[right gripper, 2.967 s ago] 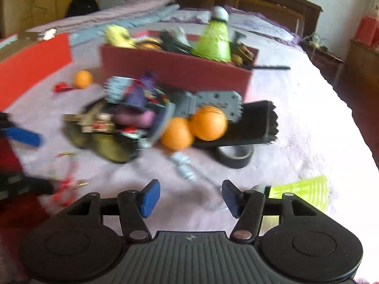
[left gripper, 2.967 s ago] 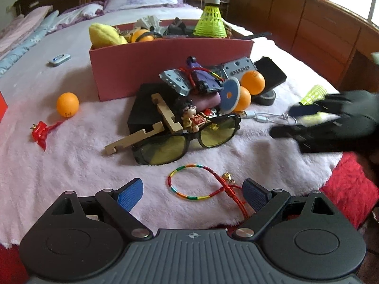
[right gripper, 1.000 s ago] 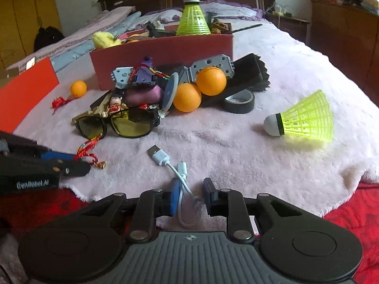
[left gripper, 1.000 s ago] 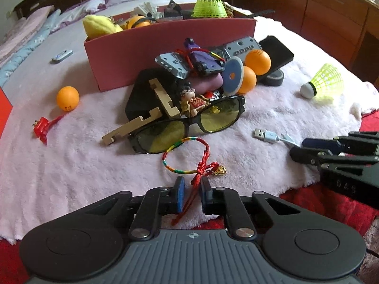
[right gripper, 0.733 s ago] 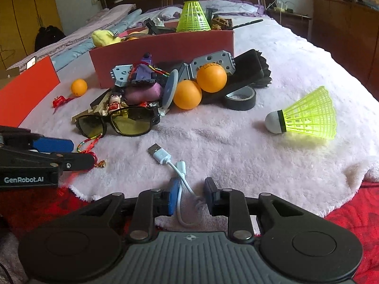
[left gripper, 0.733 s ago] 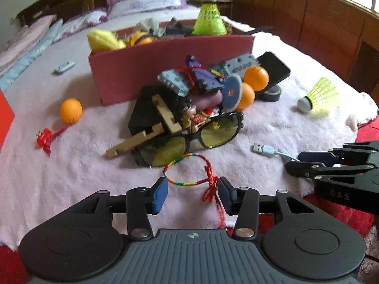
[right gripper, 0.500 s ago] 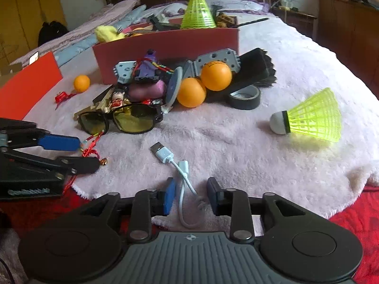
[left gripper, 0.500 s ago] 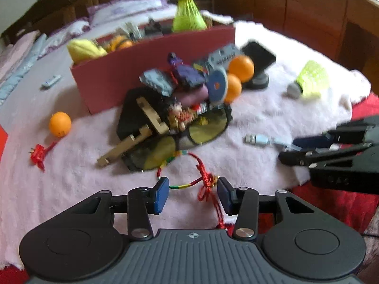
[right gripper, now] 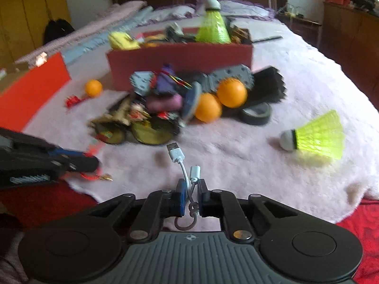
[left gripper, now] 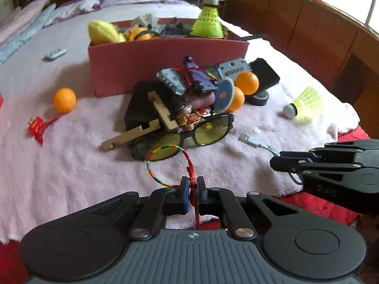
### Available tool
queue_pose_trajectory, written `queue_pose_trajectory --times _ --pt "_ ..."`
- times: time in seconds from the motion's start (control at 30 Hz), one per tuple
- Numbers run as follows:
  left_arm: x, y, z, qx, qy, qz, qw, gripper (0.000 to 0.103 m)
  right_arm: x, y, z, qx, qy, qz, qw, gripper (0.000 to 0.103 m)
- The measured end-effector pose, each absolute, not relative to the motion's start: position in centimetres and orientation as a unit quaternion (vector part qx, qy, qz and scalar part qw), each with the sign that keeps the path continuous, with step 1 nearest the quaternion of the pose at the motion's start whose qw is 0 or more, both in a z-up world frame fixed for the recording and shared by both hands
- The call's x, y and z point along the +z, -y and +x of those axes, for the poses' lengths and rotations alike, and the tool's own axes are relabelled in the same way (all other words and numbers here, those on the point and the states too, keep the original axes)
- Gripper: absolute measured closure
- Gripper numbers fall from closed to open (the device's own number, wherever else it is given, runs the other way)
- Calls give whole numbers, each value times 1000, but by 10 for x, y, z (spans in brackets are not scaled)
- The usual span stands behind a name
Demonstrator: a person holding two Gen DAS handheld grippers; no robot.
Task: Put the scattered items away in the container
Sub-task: 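Lift the cable and bracelet with both tools toward the red box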
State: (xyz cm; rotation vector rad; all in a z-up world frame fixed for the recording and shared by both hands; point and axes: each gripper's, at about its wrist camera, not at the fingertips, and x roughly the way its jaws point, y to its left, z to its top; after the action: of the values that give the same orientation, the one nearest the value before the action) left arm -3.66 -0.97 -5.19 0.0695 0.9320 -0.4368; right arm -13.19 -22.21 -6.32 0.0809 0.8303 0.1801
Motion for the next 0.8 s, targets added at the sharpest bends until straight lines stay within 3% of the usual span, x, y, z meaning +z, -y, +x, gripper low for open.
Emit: queue_pose_trajectory --times 0.27,0.4,0.57,0.8 --pt "-69 9 -35 -212 -461 39 861 86 -73 213 -129 88 -431 24 898 91" --pt "-71 7 -34 -213 -461 31 861 82 -75 207 -131 96 -433 6 896 84" --pt "-70 7 -34 -214 -457 31 863 95 -80 204 -132 95 -433 -8 896 90" --pt "-51 5 -39 -224 -445 11 867 95 -75 210 -135 99 -424 10 900 95"
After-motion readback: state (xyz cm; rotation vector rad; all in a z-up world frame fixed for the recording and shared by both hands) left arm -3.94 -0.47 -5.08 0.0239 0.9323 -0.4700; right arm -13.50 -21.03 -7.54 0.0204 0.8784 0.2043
